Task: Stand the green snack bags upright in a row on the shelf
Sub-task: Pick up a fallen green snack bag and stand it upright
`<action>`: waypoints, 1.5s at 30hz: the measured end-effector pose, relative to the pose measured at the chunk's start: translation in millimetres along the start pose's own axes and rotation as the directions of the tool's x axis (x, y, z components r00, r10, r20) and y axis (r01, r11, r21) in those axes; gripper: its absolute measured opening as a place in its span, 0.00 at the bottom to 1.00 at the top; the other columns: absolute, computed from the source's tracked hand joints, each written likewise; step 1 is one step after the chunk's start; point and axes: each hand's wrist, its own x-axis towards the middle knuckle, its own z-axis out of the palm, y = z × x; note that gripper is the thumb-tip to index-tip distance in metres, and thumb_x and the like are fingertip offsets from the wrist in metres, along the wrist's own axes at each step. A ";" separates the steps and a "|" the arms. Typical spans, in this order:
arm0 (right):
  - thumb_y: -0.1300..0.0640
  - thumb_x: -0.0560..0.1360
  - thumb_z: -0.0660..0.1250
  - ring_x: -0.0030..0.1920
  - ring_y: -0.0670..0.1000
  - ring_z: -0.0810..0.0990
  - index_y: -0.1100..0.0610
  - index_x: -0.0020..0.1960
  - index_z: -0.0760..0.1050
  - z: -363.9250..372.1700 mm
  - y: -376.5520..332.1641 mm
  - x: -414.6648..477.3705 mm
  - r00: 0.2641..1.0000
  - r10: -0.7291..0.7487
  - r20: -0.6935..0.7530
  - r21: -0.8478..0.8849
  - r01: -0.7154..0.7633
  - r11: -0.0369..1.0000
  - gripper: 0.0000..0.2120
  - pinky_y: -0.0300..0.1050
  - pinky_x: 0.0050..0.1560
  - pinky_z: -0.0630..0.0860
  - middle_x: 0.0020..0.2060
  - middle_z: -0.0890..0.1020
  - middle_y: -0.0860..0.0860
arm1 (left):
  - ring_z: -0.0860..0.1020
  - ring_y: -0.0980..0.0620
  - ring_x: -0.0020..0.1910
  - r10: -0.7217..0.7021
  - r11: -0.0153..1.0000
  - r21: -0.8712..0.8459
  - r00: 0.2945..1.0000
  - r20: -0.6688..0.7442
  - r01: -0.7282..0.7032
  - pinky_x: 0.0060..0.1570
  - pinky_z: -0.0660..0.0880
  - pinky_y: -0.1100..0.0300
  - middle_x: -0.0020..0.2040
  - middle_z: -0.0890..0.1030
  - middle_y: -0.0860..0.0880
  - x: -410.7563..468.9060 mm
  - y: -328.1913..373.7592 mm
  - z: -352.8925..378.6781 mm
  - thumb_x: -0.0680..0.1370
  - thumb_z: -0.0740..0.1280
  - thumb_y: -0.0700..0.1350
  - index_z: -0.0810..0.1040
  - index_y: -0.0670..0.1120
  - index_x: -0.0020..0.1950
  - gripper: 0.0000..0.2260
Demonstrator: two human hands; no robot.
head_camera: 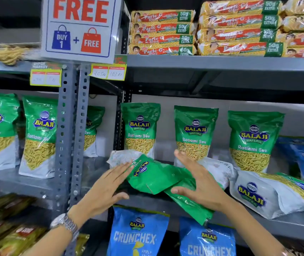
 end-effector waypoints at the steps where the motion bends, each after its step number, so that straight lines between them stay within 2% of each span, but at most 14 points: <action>1: 0.27 0.64 0.60 0.73 0.35 0.49 0.34 0.71 0.45 -1.1 -1.1 1.5 0.999 0.007 0.048 -0.018 -0.006 1.000 0.41 0.49 0.74 0.54 0.71 0.49 0.30 | 0.56 0.53 0.72 -0.007 1.000 0.001 1.000 0.012 0.007 0.69 0.49 0.64 0.72 0.58 0.45 0.7 -0.1 0.4 0.73 0.47 0.68 0.55 0.43 0.72 0.37; 6: 0.30 0.66 0.61 0.72 0.40 0.58 0.42 0.73 0.56 2.2 7.4 15.3 0.977 0.121 0.178 -0.057 -0.112 0.992 0.39 0.50 0.72 0.59 0.73 0.61 0.39 | 0.61 0.56 0.71 -0.188 0.971 -0.147 0.982 0.030 0.191 0.69 0.53 0.65 0.69 0.65 0.56 13.2 1.9 0.8 0.75 0.47 0.65 0.63 0.53 0.70 0.28; 8: 0.35 0.67 0.66 0.71 0.44 0.63 0.42 0.72 0.59 1.7 13.1 18.6 0.959 0.183 0.216 -0.016 -0.184 0.983 0.36 0.49 0.71 0.62 0.72 0.64 0.40 | 0.61 0.58 0.70 -0.230 0.938 -0.265 0.973 0.010 0.224 0.69 0.53 0.66 0.68 0.66 0.58 14.6 2.2 3.1 0.79 0.56 0.50 0.67 0.54 0.67 0.17; 11: 0.33 0.62 0.69 0.67 0.45 0.69 0.41 0.68 0.65 1.6 17.0 22.6 0.944 0.245 0.222 0.088 -0.270 0.959 0.37 0.47 0.69 0.65 0.67 0.70 0.40 | 0.67 0.58 0.67 -0.342 0.845 -0.456 0.938 -0.060 0.279 0.67 0.59 0.69 0.62 0.74 0.56 19.4 4.9 8.2 0.78 0.58 0.36 0.75 0.52 0.61 0.16; 13: 0.35 0.58 0.73 0.64 0.43 0.71 0.40 0.66 0.68 0.8 18.2 27.3 0.943 0.257 0.210 0.167 -0.294 0.941 0.38 0.43 0.67 0.65 0.62 0.72 0.38 | 0.73 0.57 0.62 -0.402 0.818 -0.490 0.909 -0.113 0.300 0.62 0.64 0.70 0.57 0.79 0.56 25.0 7.0 8.2 0.78 0.59 0.37 0.79 0.50 0.56 0.14; 16: 0.49 0.62 0.78 0.61 0.43 0.73 0.47 0.65 0.72 -4.0 20.0 36.5 0.951 0.231 0.207 0.195 -0.271 0.943 0.33 0.37 0.64 0.65 0.59 0.76 0.42 | 0.81 0.49 0.44 -0.489 0.816 -0.458 0.843 -0.223 0.352 0.44 0.73 0.58 0.44 0.83 0.50 33.7 2.6 8.4 0.78 0.61 0.39 0.80 0.47 0.55 0.11; 21: 0.65 0.70 0.70 0.41 0.39 0.82 0.56 0.51 0.81 -20.1 7.4 73.4 0.975 0.184 -0.128 0.356 -0.128 0.926 0.11 0.31 0.44 0.76 0.47 0.84 0.52 | 0.73 0.50 0.28 -0.658 0.750 -0.408 0.654 -0.373 0.521 0.28 0.65 0.59 0.28 0.76 0.51 54.1 -14.7 -3.8 0.79 0.58 0.46 0.79 0.46 0.53 0.11; 25: 0.64 0.70 0.71 0.37 0.38 0.81 0.46 0.40 0.81 -35.2 -12.6 116.9 0.923 0.179 -0.339 0.471 0.002 0.882 0.12 0.30 0.41 0.77 0.38 0.84 0.46 | 0.68 0.52 0.29 -0.658 0.744 -0.515 0.603 -0.451 0.426 0.28 0.63 0.59 0.29 0.72 0.51 73.2 -22.6 -18.8 0.79 0.53 0.54 0.76 0.49 0.44 0.15; 28: 0.59 0.68 0.73 0.37 0.47 0.80 0.44 0.38 0.80 -39.4 -18.9 148.6 0.859 0.236 -0.454 0.496 0.024 0.868 0.09 0.42 0.42 0.77 0.36 0.84 0.50 | 0.66 0.53 0.24 -0.678 0.724 -0.550 0.576 -0.456 0.417 0.23 0.59 0.61 0.28 0.73 0.44 90.8 -31.6 -23.9 0.78 0.53 0.56 0.73 0.53 0.41 0.13; 30: 0.55 0.66 0.74 0.31 0.51 0.73 0.47 0.38 0.81 -37.4 -14.2 164.4 0.829 0.295 -0.475 0.528 0.000 0.849 0.04 0.45 0.34 0.70 0.30 0.81 0.58 | 0.66 0.53 0.24 -0.718 0.677 -0.601 0.559 -0.414 0.424 0.24 0.60 0.58 0.28 0.73 0.45 101.9 -39.4 -22.2 0.78 0.54 0.55 0.74 0.51 0.40 0.14; 33: 0.48 0.65 0.75 0.23 0.47 0.60 0.57 0.45 0.82 -32.5 -3.0 184.0 0.759 0.419 -0.498 0.527 -0.119 0.842 0.15 0.39 0.26 0.59 0.23 0.70 0.49 | 0.67 0.50 0.27 -0.762 0.580 -0.727 0.559 -0.326 0.368 0.27 0.62 0.54 0.28 0.72 0.41 118.7 -49.6 -19.8 0.78 0.56 0.54 0.74 0.39 0.38 0.20; 39: 0.47 0.66 0.74 0.30 0.46 0.69 0.63 0.57 0.76 -20.6 9.1 206.3 0.675 0.552 -0.491 0.544 -0.257 0.799 0.26 0.42 0.31 0.68 0.34 0.76 0.53 | 0.72 0.50 0.31 -0.760 0.533 -0.782 0.588 -0.275 0.323 0.31 0.68 0.60 0.33 0.77 0.43 136.2 -73.7 -5.2 0.78 0.59 0.48 0.75 0.38 0.38 0.16; 42: 0.50 0.68 0.74 0.48 0.53 0.77 0.65 0.62 0.72 -15.2 13.3 209.1 0.699 0.565 -0.439 0.596 -0.244 0.765 0.29 0.46 0.51 0.73 0.55 0.80 0.61 | 0.77 0.55 0.35 -0.801 0.445 -0.838 0.558 -0.216 0.315 0.34 0.72 0.64 0.36 0.81 0.50 129.5 -81.3 12.1 0.78 0.58 0.50 0.78 0.45 0.39 0.14; 45: 0.52 0.68 0.73 0.64 0.57 0.73 0.66 0.67 0.66 -11.3 16.8 208.2 0.727 0.560 -0.396 0.617 -0.241 0.749 0.34 0.47 0.62 0.69 0.64 0.74 0.61 | 0.76 0.58 0.36 -0.841 0.384 -0.871 0.506 -0.192 0.307 0.34 0.72 0.67 0.37 0.81 0.53 126.4 -83.2 28.2 0.78 0.58 0.52 0.79 0.44 0.43 0.15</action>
